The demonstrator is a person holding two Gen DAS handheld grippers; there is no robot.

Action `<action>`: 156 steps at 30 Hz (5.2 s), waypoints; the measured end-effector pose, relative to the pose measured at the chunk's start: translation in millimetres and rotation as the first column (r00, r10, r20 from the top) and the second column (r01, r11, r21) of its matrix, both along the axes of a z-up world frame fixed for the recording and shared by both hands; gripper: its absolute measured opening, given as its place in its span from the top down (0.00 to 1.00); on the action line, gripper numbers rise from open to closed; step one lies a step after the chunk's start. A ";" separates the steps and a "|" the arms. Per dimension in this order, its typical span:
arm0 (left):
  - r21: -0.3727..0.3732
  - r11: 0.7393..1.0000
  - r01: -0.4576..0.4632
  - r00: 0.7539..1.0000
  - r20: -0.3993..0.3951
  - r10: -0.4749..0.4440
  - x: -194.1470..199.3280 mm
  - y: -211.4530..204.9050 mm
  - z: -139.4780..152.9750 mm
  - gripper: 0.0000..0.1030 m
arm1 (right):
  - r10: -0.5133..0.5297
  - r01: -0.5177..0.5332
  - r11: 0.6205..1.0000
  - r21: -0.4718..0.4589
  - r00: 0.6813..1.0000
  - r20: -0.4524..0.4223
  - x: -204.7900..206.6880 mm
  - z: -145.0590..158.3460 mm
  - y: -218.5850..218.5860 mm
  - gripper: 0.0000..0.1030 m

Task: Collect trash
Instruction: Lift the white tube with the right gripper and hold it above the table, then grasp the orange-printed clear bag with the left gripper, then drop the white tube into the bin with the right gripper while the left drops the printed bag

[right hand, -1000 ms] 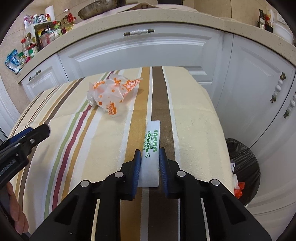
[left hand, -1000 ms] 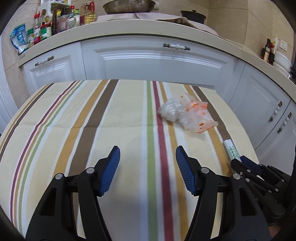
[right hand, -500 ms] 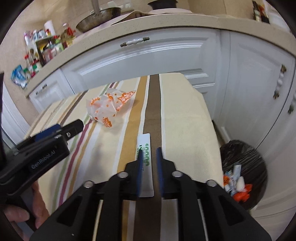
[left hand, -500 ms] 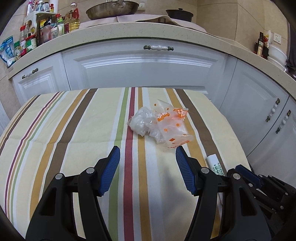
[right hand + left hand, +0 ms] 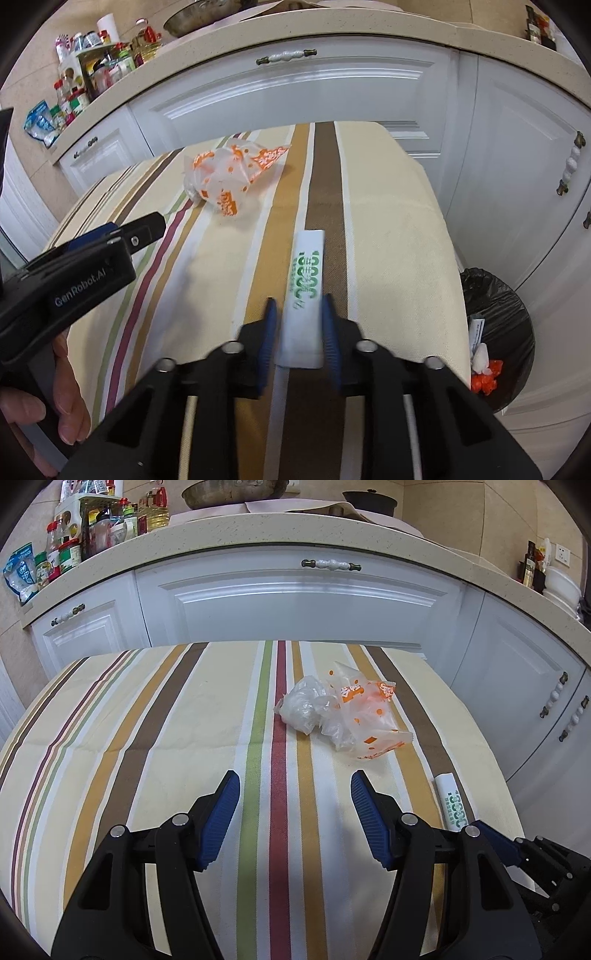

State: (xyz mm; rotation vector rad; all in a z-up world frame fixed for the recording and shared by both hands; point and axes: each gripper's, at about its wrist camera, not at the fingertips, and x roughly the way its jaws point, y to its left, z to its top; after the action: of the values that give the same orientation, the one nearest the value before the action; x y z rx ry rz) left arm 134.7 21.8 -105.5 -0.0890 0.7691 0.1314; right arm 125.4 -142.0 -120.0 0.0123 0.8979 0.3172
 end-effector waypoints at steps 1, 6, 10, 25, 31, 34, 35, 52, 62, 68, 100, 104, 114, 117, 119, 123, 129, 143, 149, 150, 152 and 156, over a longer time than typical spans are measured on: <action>-0.003 1.000 0.000 1.000 0.000 0.000 -0.3 0.4 -0.1 0.41 | -0.001 0.001 1.000 -0.004 1.000 0.001 -0.1 0.1 0.3 0.80; -0.005 1.000 -0.001 1.000 -0.002 0.001 -1.0 1.6 -0.6 0.41 | -0.008 0.008 1.000 -0.012 1.000 0.012 -1.2 1.5 0.6 0.86; -0.004 1.000 -0.005 1.000 -0.005 0.005 -1.5 3.5 -1.0 0.41 | -0.010 0.011 1.000 -0.024 1.000 0.028 0.2 4.0 1.3 0.91; 0.006 1.000 -0.006 1.000 -0.022 0.006 -8.3 13.5 -3.3 0.41 | -0.014 0.014 1.000 -0.022 1.000 0.013 -3.0 2.4 -0.9 0.77; 0.011 1.000 -0.011 0.999 -0.037 0.012 -17.2 19.9 -6.0 0.41 | 0.002 -0.002 0.999 -0.034 1.000 0.001 -7.8 -0.3 1.0 0.70; 0.009 1.000 -0.014 0.999 -0.048 0.014 -20.8 23.0 -8.1 0.41 | 0.013 -0.013 0.999 -0.048 1.000 0.004 -9.4 -0.5 4.1 0.73; 0.010 1.000 -0.015 0.999 -0.050 0.015 -22.2 24.2 -8.8 0.41 | 0.019 -0.019 0.998 -0.055 1.000 0.005 -10.3 -0.9 5.5 0.78; -0.010 1.000 -0.003 0.999 -0.053 0.003 -32.3 22.1 -7.9 0.41 | 0.004 -0.001 0.998 -0.056 0.999 0.052 -16.4 6.2 2.9 0.79; -0.047 0.998 0.043 0.999 0.027 -0.042 -3.0 -9.4 15.7 0.41 | -0.030 0.034 0.999 -0.028 0.993 0.111 1.3 22.6 -14.0 0.79; -0.041 0.998 0.043 0.998 0.053 -0.040 29.5 -26.3 18.8 0.30 | -0.051 0.052 0.999 -0.005 0.990 0.129 13.3 27.0 -26.4 0.79; -0.005 0.996 0.092 0.996 0.006 -0.092 30.5 -36.4 -0.3 0.68 | -0.064 0.056 0.997 0.055 0.988 0.144 28.9 27.2 -44.0 0.79; 0.001 0.993 0.116 0.993 0.019 -0.116 18.9 -46.3 8.8 0.68 | -0.087 0.079 0.995 0.054 0.984 0.158 21.5 33.1 -53.7 0.79; -0.004 0.967 0.256 0.966 0.027 -0.256 1.7 -118.3 17.0 0.68 | -0.222 0.223 0.975 0.017 0.958 0.183 -9.9 39.7 -121.0 0.79; -0.010 0.950 0.311 0.950 0.011 -0.311 1.1 -151.1 11.1 0.68 | -0.274 0.277 0.961 0.008 0.943 0.187 -19.1 40.6 -147.9 0.79; -0.016 0.938 0.346 0.938 -0.001 -0.346 1.1 -174.0 6.9 0.68 | -0.305 0.310 0.951 0.002 0.933 0.192 -24.6 40.6 -163.8 0.79; -0.003 0.912 0.410 0.912 -0.012 -0.410 2.1 -216.5 1.0 0.68 | -0.367 0.374 0.927 -0.003 0.911 0.189 -33.3 35.9 -198.6 0.79; 0.026 0.887 0.461 0.887 -0.053 -0.460 12.6 -267.9 -15.2 0.68 | -0.421 0.428 0.904 -0.006 0.891 0.170 -33.3 19.2 -233.9 0.79; 0.039 0.884 0.465 0.878 -0.148 -0.455 51.5 -314.7 -44.8 0.48 | -0.466 0.471 0.882 0.004 0.872 0.151 -3.8 -13.7 -267.0 0.69; -0.008 0.892 0.453 0.883 -0.138 -0.449 48.9 -297.4 -35.2 0.43 | -0.465 0.471 0.882 -0.002 0.871 0.157 -5.7 -8.3 -262.1 0.68; -0.009 0.894 0.448 0.886 -0.129 -0.445 47.7 -293.5 -31.5 0.43 | -0.463 0.469 0.883 0.000 0.872 0.160 -6.2 -6.4 -259.4 0.67; -0.012 0.902 0.431 0.897 -0.106 -0.430 44.3 -279.5 -22.2 0.42 | -0.457 0.462 0.887 0.005 0.874 0.164 -7.4 -2.6 -254.4 0.67; -0.009 0.924 0.381 0.922 -0.072 -0.381 38.4 -245.2 -6.3 0.42 | -0.430 0.434 0.901 0.017 0.885 0.179 -8.0 8.8 -234.9 0.67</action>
State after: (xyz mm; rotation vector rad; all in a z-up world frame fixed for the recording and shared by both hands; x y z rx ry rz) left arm 173.1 -223.4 -111.8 0.0728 0.8453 -0.2359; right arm 117.4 -376.9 -111.1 0.1589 0.6964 -0.1107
